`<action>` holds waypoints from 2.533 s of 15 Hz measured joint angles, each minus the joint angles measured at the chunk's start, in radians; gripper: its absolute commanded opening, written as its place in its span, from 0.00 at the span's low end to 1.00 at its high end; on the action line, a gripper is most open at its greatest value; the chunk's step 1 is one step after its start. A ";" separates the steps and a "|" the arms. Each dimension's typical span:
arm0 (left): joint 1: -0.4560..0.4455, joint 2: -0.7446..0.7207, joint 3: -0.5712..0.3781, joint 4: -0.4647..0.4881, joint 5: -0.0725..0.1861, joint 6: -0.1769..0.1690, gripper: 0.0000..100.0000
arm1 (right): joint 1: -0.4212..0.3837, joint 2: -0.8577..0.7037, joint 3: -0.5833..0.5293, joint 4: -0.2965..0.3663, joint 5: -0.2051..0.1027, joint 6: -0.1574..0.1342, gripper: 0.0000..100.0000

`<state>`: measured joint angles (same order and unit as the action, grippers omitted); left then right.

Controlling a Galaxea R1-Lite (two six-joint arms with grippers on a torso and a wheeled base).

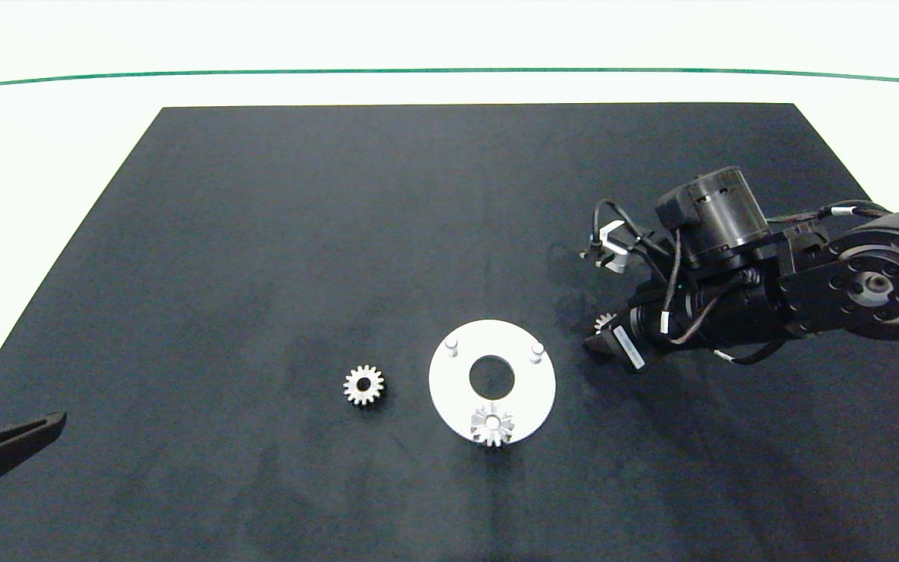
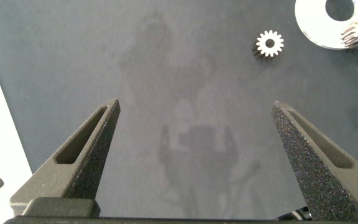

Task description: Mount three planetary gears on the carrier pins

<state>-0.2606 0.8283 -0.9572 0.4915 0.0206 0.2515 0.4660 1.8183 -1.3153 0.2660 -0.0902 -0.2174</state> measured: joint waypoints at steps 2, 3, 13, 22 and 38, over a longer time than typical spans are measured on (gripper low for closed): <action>0.000 0.000 0.000 0.000 0.000 0.000 1.00 | 0.000 0.000 0.001 0.000 0.000 0.000 0.24; 0.000 0.000 0.000 0.000 0.000 0.000 1.00 | 0.000 0.000 0.001 0.000 0.000 0.000 0.21; 0.000 0.000 0.000 0.000 0.000 0.000 1.00 | 0.000 -0.002 0.000 0.003 0.000 -0.002 0.01; 0.000 0.000 0.001 0.000 0.000 0.001 1.00 | 0.034 -0.057 -0.021 0.034 -0.036 -0.026 0.01; 0.000 0.000 0.003 0.000 0.000 0.001 1.00 | 0.252 -0.036 -0.102 0.107 -0.128 -0.049 0.01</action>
<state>-0.2611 0.8283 -0.9543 0.4915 0.0206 0.2530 0.7183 1.7819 -1.4177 0.3728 -0.2183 -0.2668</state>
